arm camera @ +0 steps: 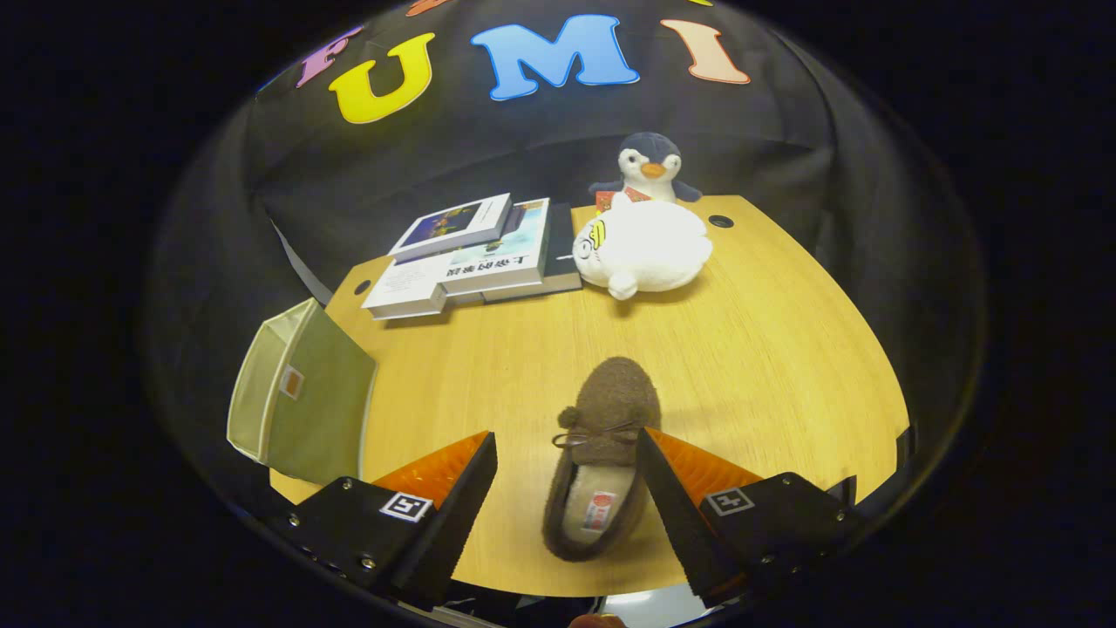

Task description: Open the storage box then place both shoes into the box .Put the left shoe in first, then the right shoe, with the right side of both shoes facing outward in a uniform manner.

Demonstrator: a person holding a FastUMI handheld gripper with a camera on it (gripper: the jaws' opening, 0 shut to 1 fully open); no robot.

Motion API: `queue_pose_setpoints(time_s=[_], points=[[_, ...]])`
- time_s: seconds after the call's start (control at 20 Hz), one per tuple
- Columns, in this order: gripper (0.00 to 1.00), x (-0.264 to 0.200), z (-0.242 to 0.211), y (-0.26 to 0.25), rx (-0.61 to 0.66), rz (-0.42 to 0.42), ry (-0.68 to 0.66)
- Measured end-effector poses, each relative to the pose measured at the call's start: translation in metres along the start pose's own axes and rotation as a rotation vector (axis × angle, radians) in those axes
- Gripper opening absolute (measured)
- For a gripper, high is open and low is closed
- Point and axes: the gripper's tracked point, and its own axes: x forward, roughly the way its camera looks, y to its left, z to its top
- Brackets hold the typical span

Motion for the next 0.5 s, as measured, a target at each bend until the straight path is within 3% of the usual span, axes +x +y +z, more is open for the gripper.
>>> queue_pose_setpoints(time_s=[0.25, 0.5], points=[[0.98, 0.027, -0.036, -0.040, -0.051, -0.072, 0.073], [0.98, 0.051, -0.064, -0.056, -0.002, -0.077, 0.148]])
